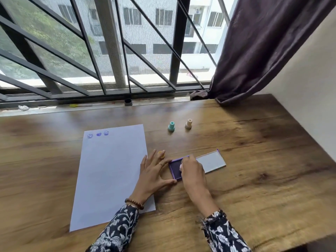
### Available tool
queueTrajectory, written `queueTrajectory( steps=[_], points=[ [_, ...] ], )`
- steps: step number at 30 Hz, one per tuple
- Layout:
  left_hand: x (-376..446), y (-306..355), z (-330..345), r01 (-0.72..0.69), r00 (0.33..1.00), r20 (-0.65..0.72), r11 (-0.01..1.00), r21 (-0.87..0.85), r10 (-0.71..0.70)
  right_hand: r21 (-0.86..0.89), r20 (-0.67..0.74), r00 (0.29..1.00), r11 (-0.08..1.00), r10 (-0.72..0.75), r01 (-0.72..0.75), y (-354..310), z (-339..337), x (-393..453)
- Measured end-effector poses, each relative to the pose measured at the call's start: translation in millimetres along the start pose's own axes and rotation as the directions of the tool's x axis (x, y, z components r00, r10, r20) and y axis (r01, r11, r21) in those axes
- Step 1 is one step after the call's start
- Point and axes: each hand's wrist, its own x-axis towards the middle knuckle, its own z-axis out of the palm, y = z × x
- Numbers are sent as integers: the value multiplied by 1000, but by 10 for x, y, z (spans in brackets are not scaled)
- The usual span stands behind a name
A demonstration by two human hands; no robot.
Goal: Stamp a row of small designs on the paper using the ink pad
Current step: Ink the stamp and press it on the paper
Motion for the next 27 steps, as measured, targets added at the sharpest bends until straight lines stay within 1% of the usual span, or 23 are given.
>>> queueTrajectory(
  steps=[2, 3, 4, 5, 6, 7, 8, 9, 10, 11, 12, 13, 15, 17, 18, 20, 22, 24, 27],
  points=[
    [-4, 18, -26, -1, 999, 36, 1000, 25, 0, 144, 2, 999, 988, 52, -52, 76, -27, 23],
    [-10, 21, -37, -7, 999, 54, 999, 39, 5, 248, -8, 996, 965, 92, -87, 123, -46, 15],
    [-18, 25, -55, -14, 997, 70, 999, 46, 11, 370, -4, 989, 918, 151, -138, 172, -61, 4],
    [-27, 27, -85, -17, 997, 71, 999, 44, 14, 541, 17, 974, 817, 225, -198, 219, -71, -11],
    [-40, 19, -134, -11, 999, 52, 999, 32, 10, 723, 84, 953, 641, 291, -259, 236, -86, -47],
    [-54, -5, -199, 2, 1000, 19, 1000, 20, -3, 860, 181, 929, 406, 322, -308, 221, -83, -92],
    [-74, -46, -276, 18, 1000, -23, 1000, 15, -17, 923, 270, 911, 187, 313, -337, 199, -60, -142],
    [-99, -105, -359, 32, 997, -68, 999, 17, -30, 937, 326, 902, 28, 283, -347, 163, -37, -190],
    [-157, -223, -494, 47, 993, -113, 999, 23, -45, 933, 360, 898, -78, 252, -352, 56, -1, -228],
    [-215, -339, -628, 62, 987, -153, 998, 24, -58, 922, 382, 897, -155, 221, -355, -46, 28, -255],
    [-245, -418, -712, 76, 979, -189, 997, 20, -71, 910, 396, 897, -211, 198, -356, -83, 45, -269],
    [-300, -547, -822, 97, 970, -224, 995, 13, -91, 901, 405, 897, -241, 175, -360, -181, 63, -275],
    [-438, -885, -1087, 157, 951, -271, 988, -4, -152, 896, 412, 901, -238, 133, -375, -471, 135, -237],
    [-539, -1198, -1325, 221, 934, -287, 975, -1, -212, 905, 403, 911, -184, 85, -384, -776, 177, -164],
    [-566, -1334, -1430, 241, 931, -286, 970, 14, -228, 918, 384, 921, -137, 64, -373, -927, 195, -103],
    [-570, -1555, -1590, 253, 935, -266, 967, 37, -234, 941, 337, 941, -25, 30, -336, -1225, 213, 54],
    [-509, -1731, -1701, 246, 941, -257, 967, 72, -220, 956, 281, 959, 81, 32, -283, -1505, 243, 240],
    [-404, -1871, -1780, 231, 952, -234, 965, 124, -198, 955, 208, 974, 195, 90, -222, -1737, 288, 441],
    [-284, -2040, -1789, 228, 971, -115, 952, 204, -209, 875, 91, 978, 453, 185, -167, -2000, 358, 683]
  ],
)
